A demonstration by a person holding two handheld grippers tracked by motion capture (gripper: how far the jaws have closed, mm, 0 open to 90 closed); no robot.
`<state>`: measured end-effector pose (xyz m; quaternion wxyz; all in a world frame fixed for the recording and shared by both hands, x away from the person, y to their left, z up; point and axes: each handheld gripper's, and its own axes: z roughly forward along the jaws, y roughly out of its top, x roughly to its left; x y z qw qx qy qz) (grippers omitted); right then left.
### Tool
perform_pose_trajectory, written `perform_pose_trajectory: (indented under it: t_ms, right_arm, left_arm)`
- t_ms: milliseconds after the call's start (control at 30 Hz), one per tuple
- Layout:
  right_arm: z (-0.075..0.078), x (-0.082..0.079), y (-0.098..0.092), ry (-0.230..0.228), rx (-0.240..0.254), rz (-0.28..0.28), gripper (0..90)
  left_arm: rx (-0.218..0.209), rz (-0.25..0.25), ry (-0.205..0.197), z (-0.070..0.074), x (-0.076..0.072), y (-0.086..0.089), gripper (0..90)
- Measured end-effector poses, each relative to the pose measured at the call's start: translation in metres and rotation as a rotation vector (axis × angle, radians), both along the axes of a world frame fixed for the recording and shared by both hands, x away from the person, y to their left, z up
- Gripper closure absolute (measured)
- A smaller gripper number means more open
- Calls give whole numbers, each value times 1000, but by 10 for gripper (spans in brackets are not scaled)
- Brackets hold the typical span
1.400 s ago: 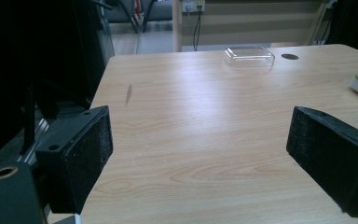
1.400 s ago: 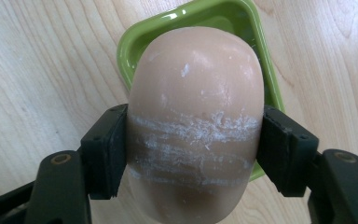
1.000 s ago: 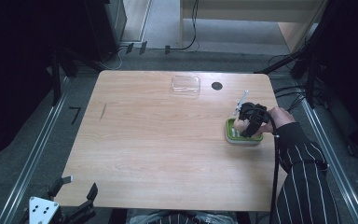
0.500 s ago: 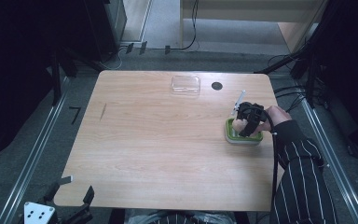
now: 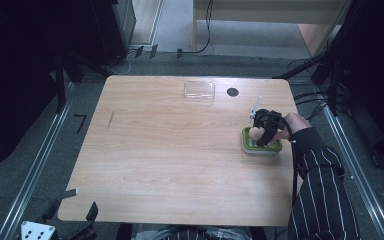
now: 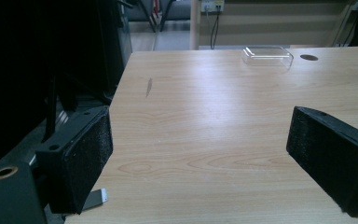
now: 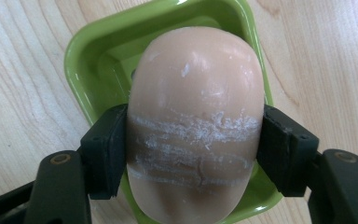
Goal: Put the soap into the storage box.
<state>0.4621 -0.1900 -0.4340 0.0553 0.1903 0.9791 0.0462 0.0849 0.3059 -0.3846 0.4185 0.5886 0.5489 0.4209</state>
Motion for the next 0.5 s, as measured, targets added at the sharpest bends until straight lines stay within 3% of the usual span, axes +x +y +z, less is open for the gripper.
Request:
perform_pose_trajectory:
  t_ms: [500]
  right_arm:
    - [-8,5,1,29,-17,-50,331]
  left_arm:
    - [-3,4,-4,0,-1,0,72]
